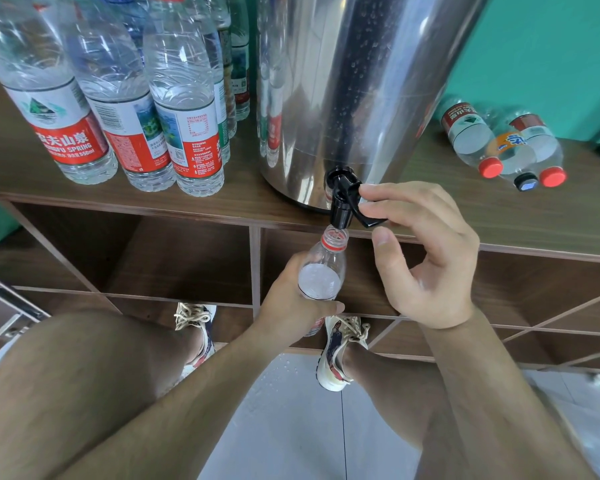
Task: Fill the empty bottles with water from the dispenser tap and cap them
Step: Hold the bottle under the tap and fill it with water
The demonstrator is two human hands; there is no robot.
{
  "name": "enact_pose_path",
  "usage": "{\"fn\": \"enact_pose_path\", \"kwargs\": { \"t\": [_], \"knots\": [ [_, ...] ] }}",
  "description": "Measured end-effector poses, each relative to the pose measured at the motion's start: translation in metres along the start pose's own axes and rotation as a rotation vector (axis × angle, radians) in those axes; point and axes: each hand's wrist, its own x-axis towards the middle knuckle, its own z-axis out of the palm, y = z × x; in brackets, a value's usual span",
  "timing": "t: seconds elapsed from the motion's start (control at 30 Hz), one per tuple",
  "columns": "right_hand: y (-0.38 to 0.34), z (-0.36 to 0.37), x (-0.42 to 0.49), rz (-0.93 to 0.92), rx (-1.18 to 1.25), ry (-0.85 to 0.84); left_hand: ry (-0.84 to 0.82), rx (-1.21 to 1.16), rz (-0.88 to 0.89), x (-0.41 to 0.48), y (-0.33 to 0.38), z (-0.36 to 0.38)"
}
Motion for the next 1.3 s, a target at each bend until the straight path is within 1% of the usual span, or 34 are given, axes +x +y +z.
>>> {"fn": "enact_pose_path", "kwargs": {
  "t": [0.2,0.5,0.97,1.3],
  "knots": [
    [-0.001,0.0004,-0.0007,0.021,0.003,-0.001,0.004,-0.04,-0.003,-0.0012,-0.0012,-0.0005],
    [-0.0033,0.0012,0.0016,0.032,-0.023,0.011,0.002,-0.031,-0.003,-0.0015,0.0013,-0.0015],
    [-0.0036,0.0006,0.0012,0.038,0.008,0.003,0.017,0.011,-0.013,-0.0007,0.0014,-0.0007],
    [-0.0055,-0.0005,0.0003,0.061,0.056,-0.033,0.017,0.012,-0.011,-0.003,0.0033,-0.0017]
  ]
}}
